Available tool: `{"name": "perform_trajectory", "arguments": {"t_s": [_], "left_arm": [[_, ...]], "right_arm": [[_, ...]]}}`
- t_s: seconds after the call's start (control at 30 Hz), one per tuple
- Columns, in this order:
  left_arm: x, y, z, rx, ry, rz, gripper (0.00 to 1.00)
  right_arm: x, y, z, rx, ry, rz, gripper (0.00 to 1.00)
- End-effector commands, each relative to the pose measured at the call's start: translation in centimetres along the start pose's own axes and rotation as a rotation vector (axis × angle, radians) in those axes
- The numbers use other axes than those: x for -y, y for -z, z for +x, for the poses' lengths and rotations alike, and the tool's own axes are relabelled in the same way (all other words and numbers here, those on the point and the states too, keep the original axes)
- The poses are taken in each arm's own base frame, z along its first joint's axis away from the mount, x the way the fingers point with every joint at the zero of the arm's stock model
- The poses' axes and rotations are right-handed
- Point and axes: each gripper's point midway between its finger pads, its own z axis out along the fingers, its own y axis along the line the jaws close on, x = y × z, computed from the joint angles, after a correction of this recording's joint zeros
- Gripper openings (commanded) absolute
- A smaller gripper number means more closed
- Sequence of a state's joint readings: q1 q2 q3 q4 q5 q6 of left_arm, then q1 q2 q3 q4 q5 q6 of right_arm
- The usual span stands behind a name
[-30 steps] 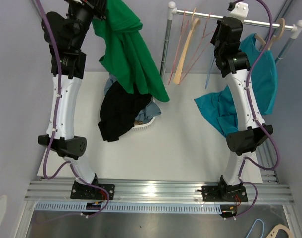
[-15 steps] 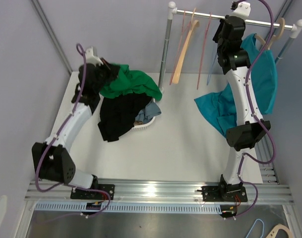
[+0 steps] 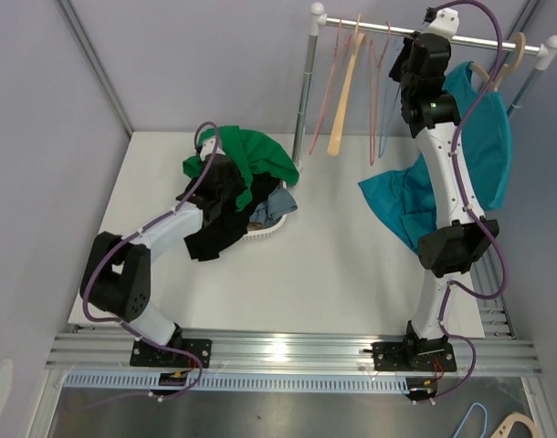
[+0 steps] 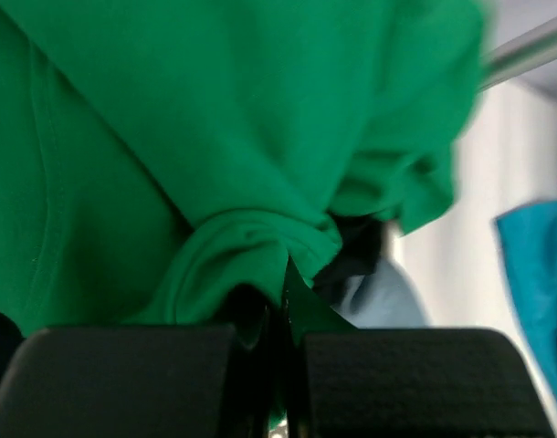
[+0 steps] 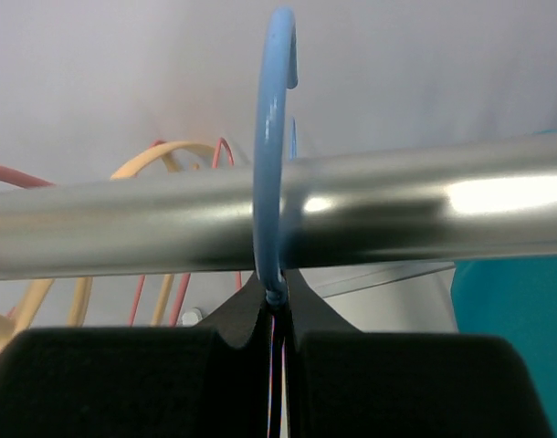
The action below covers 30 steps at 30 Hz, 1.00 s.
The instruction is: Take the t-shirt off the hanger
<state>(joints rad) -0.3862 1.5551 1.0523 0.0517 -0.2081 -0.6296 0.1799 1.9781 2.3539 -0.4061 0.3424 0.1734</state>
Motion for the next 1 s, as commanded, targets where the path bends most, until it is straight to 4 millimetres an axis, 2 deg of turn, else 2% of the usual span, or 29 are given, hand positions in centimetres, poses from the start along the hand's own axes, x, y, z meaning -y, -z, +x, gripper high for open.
{"name": "perform_trajectory", "arguments": {"t_s": [0.0,0.2,0.3,0.37,0.4,0.43,0.5,0.53,0.63,0.8,0.87,0.93,0.97], "left_arm": [[-0.5,-0.4,-0.1,0.008,0.041,-0.022,0.01],[-0.6,-0.2,-1.2,0.025,0.043,-0.019,0.01],[-1.2,-0.2,-1.4,0.016,0.058,-0.021,0.09],[-1.7,-0.2,-1.7,0.018,0.066,-0.025,0.13],[-1.7,-0.1,-1.7,0.016,0.066,-0.020,0.18],[-1.8,-0.1,-1.7,0.018,0.062,-0.021,0.36],[-1.7,0.3,-2.3,0.034,0.055,-0.010,0.50],[-1.6,0.4,-2.7,0.048,0.043,-0.004,0.63],[-1.9,1.6,-3.6,0.103,0.043,-0.003,0.84],[-1.6,3.4,-5.7,0.179,0.044,0.004,0.89],[-2.0,4.1,-6.3,0.201,0.056,-0.023,0.97],[-2.1,5.1,-6.8,0.227,0.071,-0.021,1.00],[-2.1,5.4,-6.8,0.237,0.072,-0.014,1.00]], "right_arm": [[-1.1,0.7,-0.7,0.024,-0.020,-0.037,0.00],[-1.2,1.9,-1.0,0.022,-0.014,-0.035,0.00],[-1.1,2.4,-1.5,0.027,-0.011,-0.031,0.00],[-1.0,2.6,-1.5,0.024,-0.009,-0.030,0.04],[-1.0,2.9,-1.8,0.028,-0.009,-0.031,0.08],[-1.0,3.0,-1.7,0.025,-0.006,-0.032,0.23],[-0.9,3.5,-2.2,0.032,-0.006,-0.034,0.39],[-0.8,3.7,-2.1,0.030,-0.002,-0.033,0.45],[-0.6,4.6,-2.9,0.037,-0.001,-0.035,0.48],[0.0,6.0,-4.1,0.052,0.006,-0.025,0.54],[0.5,6.8,-4.7,0.054,0.007,-0.008,0.70],[1.4,7.7,-4.8,0.037,0.013,0.025,0.87],[2.0,8.6,-5.7,0.049,0.006,0.049,0.89]]}}
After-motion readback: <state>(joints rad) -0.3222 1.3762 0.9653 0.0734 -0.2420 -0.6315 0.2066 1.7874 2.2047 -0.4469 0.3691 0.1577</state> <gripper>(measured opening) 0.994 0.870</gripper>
